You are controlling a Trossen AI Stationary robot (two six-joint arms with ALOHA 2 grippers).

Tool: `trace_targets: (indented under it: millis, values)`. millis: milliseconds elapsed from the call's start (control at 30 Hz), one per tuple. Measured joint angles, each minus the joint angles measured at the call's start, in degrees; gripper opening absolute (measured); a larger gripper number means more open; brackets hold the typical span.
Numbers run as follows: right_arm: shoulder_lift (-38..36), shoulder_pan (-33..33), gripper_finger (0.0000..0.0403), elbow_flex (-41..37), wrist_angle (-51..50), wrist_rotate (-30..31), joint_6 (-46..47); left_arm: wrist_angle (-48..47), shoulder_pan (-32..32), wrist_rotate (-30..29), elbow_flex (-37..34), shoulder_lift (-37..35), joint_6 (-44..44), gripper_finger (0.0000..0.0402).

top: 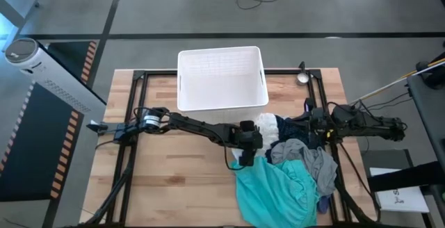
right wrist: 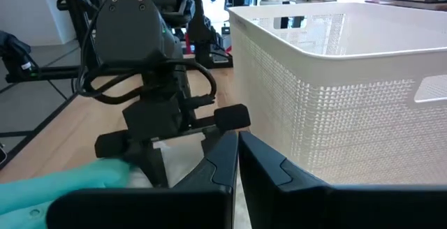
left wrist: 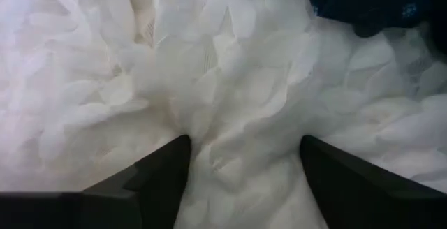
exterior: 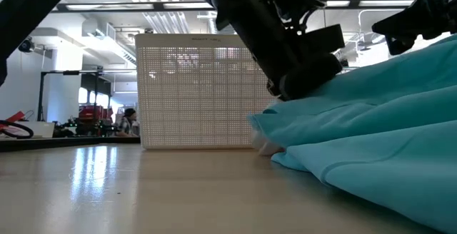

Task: Sort clothes
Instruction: Put the white shirt into the white laundry bin

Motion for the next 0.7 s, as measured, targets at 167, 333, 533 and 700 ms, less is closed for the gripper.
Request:
trace_targets:
  millis: [167,333,533,700]
  values:
    - [0.00,-0.01,0.0000,0.00,-0.02,0.01,0.00,-1.71,0.01,-0.50,0.00,0.02,-0.03,0.0154]
    - [0.00,0.01,0.0000,0.00,-0.01,0.01,0.00,-3.71,0.01,-0.58,0.00,0.02,0.73,0.0019]
    - [0.00,0.01,0.0000,0.00,-0.04,0.02,0.00,-4.66,-0.52,-1.47,-0.04,-2.55,1.20,0.0004]
    - [0.00,-0.01,0.0000,0.00,-0.01,0.02,0.00,-4.86,-1.47,-6.32,-0.02,-9.09,1.44,0.0002]
